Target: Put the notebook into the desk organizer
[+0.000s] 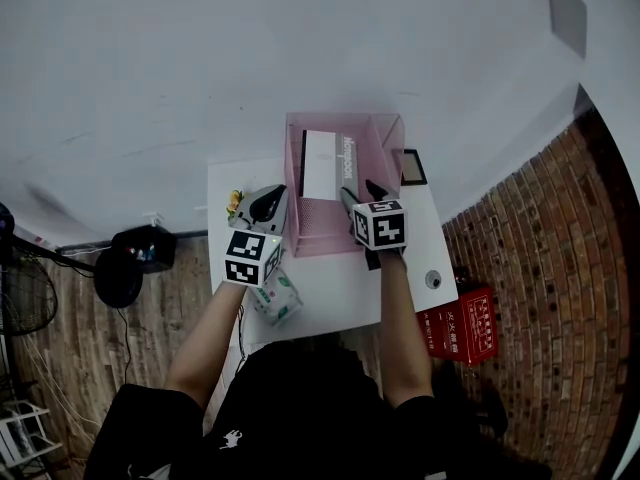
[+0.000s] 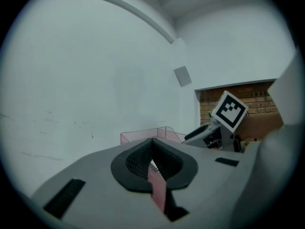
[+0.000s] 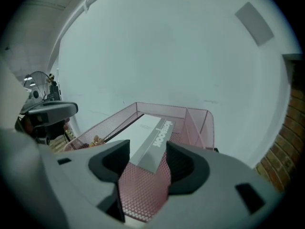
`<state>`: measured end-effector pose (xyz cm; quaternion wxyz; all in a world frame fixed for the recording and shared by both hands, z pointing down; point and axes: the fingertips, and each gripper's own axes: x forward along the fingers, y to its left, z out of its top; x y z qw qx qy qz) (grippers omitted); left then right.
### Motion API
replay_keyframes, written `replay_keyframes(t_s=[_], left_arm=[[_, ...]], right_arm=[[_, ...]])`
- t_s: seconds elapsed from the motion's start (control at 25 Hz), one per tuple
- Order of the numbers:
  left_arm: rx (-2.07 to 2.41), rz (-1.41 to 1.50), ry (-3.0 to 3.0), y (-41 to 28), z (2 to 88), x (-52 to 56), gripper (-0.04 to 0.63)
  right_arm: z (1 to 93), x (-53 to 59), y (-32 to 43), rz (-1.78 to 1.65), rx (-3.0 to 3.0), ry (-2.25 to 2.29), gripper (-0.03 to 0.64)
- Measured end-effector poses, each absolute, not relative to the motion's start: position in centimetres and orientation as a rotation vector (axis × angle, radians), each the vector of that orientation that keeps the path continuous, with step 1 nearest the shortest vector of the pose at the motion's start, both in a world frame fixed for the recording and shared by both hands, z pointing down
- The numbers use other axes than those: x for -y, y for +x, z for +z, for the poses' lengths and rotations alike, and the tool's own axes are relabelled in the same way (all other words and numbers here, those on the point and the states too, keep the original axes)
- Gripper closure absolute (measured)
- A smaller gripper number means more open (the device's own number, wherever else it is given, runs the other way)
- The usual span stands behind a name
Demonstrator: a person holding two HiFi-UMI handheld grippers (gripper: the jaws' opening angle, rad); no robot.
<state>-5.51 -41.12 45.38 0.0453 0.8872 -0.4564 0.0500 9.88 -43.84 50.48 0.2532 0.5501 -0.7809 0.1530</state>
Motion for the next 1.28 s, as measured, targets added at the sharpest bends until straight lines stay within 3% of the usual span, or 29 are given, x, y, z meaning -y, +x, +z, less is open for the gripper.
replay_keyframes(t_s=[0.16, 0.32, 0.44, 1.28], left_arm=[[1.414, 0.144, 2.69, -5.5, 45.0, 40.2, 0.592], [1.475, 0.171, 2.703, -5.4, 44.3, 38.8, 0.592], [1.534, 0.171, 2.687, -5.5, 43.7, 37.3, 0.592], [1.72, 0.138, 2.595, -0.7, 42.1, 21.1, 0.592]], right_arm=[[49.4, 42.3, 10.0, 0.439, 2.206, 1.509, 0.425], [47.9, 40.6, 10.8, 0.44, 2.298, 1.529, 0.557], [47.0, 39.0, 11.3, 0.419, 2.343, 1.524, 0.614], [43.4, 23.4, 18.2, 0.365, 2.647, 1.426, 0.615]])
